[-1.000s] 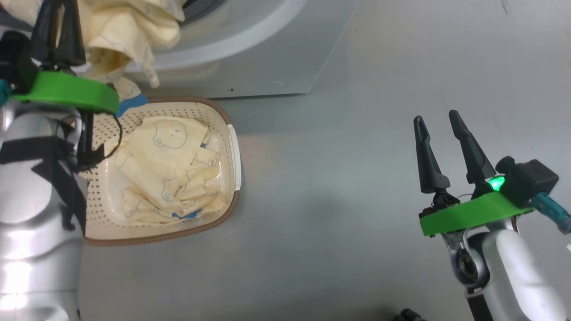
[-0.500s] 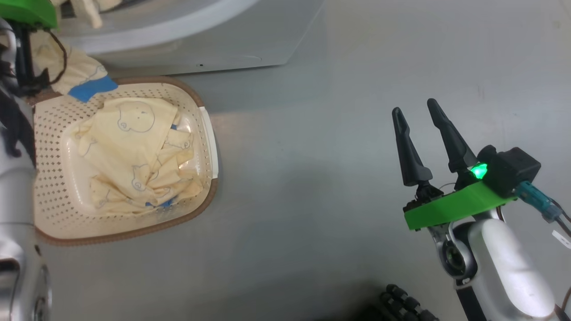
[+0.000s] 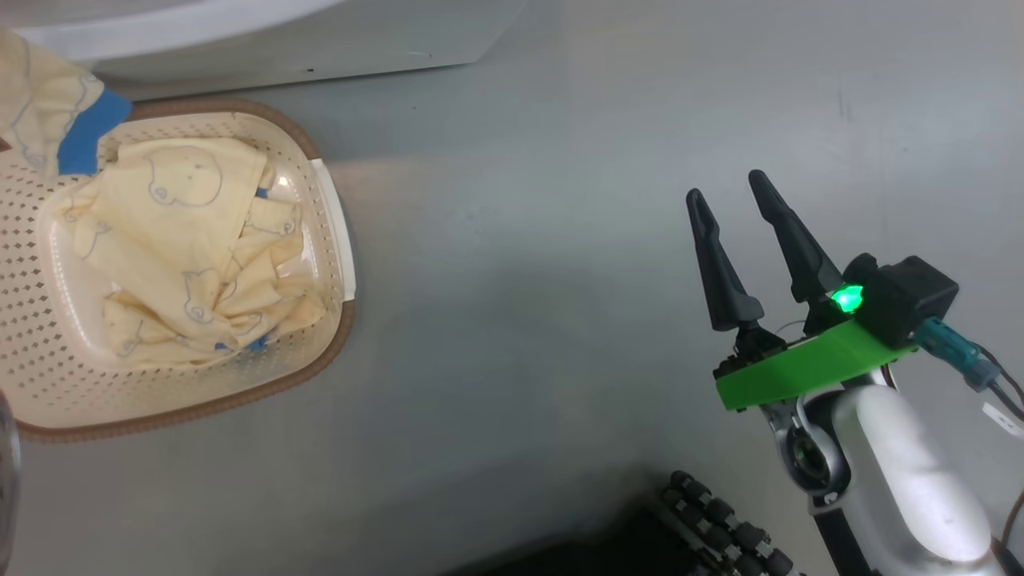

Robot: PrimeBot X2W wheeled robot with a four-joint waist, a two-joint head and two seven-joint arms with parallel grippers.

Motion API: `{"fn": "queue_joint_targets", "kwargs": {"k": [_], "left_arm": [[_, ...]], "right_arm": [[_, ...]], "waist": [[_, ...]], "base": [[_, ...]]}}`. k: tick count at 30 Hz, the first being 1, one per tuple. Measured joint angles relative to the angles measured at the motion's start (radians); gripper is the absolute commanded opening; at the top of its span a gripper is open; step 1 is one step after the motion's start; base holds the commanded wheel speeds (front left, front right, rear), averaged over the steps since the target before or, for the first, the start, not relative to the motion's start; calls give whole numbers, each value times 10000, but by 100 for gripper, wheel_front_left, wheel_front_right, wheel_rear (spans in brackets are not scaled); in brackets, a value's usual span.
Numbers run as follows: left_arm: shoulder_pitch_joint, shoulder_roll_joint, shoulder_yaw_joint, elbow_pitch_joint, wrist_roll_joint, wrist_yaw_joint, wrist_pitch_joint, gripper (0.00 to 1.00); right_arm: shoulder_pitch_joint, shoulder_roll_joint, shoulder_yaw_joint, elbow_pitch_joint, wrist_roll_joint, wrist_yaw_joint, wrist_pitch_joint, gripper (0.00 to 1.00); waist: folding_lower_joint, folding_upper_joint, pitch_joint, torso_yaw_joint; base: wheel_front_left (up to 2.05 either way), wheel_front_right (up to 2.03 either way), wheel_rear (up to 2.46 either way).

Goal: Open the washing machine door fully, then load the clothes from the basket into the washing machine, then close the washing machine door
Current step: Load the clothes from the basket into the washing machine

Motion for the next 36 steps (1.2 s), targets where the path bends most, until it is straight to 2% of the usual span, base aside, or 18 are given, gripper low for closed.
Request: {"fn": "queue_joint_targets", "kwargs": {"k": [6, 14, 26, 27, 28, 29, 30, 36], "left_arm": [[-380, 98, -50, -121, 10, 190, 0, 0], [-670, 104, -272, -1335, 180, 541, -2, 0], [-1039, 8, -702, 1900, 265, 629, 105, 0], [-1169, -29, -704, 2094, 247, 639, 190, 6], [-1300, -63, -715, 2305, 242, 646, 326, 36], [-1397, -94, -738, 2472, 242, 700, 422, 54], [-1476, -127, -748, 2640, 240, 748, 535, 100], [-1667, -391, -746, 3521, 61, 886, 1216, 100]], "right_arm": [[5, -81, 12, -35, 77, 0, 0, 100], [9, -155, 169, -77, 75, 0, 0, 100], [97, -159, 192, 17, 75, 0, 0, 100], [97, -161, 192, 35, 75, 0, 0, 100], [101, -163, 194, 44, 75, 0, 0, 100], [109, -167, 194, 44, 75, 0, 0, 100], [122, -171, 192, 44, 75, 0, 0, 100], [306, -203, 146, 65, 75, 0, 0, 100]], "waist": [[-1, 0, 272, -138], [-1, 0, 532, -192], [-1, 1, 272, -193], [-1, 1, 227, -183], [-1, 1, 178, -173], [-1, 1, 135, -161], [-1, 1, 93, -146], [-1, 1, -95, -10]], "base": [[0, 0, 0], [0, 0, 0], [0, 0, 0], [0, 0, 0], [0, 0, 0], [0, 0, 0], [0, 0, 0], [0, 0, 0]]}}
